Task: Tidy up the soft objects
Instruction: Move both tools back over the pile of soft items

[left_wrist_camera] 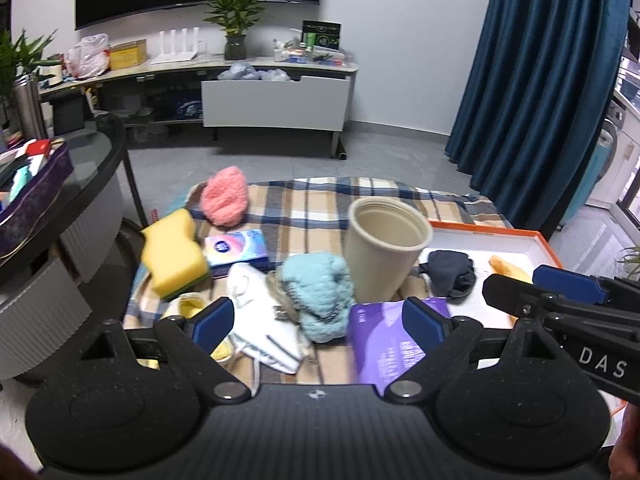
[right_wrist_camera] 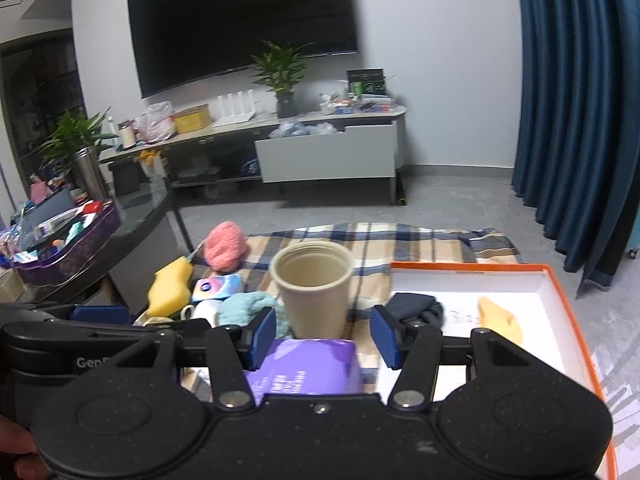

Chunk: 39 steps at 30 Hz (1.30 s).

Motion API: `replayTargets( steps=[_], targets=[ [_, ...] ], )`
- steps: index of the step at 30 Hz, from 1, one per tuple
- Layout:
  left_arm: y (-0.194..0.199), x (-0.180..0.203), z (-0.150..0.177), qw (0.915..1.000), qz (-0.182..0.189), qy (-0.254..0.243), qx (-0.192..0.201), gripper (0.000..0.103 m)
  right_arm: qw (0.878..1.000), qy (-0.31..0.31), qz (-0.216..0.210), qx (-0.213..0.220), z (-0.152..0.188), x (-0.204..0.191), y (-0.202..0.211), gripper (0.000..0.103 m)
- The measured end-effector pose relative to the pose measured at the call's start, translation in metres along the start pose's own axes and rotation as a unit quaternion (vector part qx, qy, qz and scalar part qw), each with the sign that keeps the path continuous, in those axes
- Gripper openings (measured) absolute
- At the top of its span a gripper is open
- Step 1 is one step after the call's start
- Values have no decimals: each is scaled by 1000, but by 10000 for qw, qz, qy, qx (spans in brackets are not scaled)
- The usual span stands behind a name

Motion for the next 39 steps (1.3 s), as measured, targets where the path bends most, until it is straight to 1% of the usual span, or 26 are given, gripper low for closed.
replayTargets(
  steps=[7, 19, 22, 26, 31, 35, 39],
  targets=[
    [8, -23, 8, 9997, -180, 141, -12, 93, 9996, 86, -267, -106, 5, -25, -8, 64],
    [8, -51, 19, 9989, -233, 409, -56, 94, 9978, 241, -566, -264, 15, -51, -17, 64],
    [4, -62, 26, 9984, -329, 432, -136, 94, 9974, 251, -602, -320, 18, -53, -20, 64],
    [-6, -81, 42, 9968, -524, 500, -341, 94, 9971, 254, -637, -337, 20, -52, -20, 64],
    [-19, -97, 59, 9944, -670, 585, -577, 94, 9967, 231, -686, -362, 21, -51, -21, 64],
    [-31, -104, 62, 9932, -759, 622, -631, 95, 9964, 243, -725, -378, 23, -53, -22, 64],
    [-45, -110, 62, 9933, -825, 499, -645, 95, 9963, 265, -730, -376, 23, -55, -23, 64]
  ],
)
Point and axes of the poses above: each gripper's, at about its wrist camera, not at the fingertips, and y roughly against the way its jaws point, x to its right, z to its underside, the point moved 7 cm from there along -y, roughly the way its jaws point, and after that the axes turned 7 degrees about x, right-handed, at the moved point
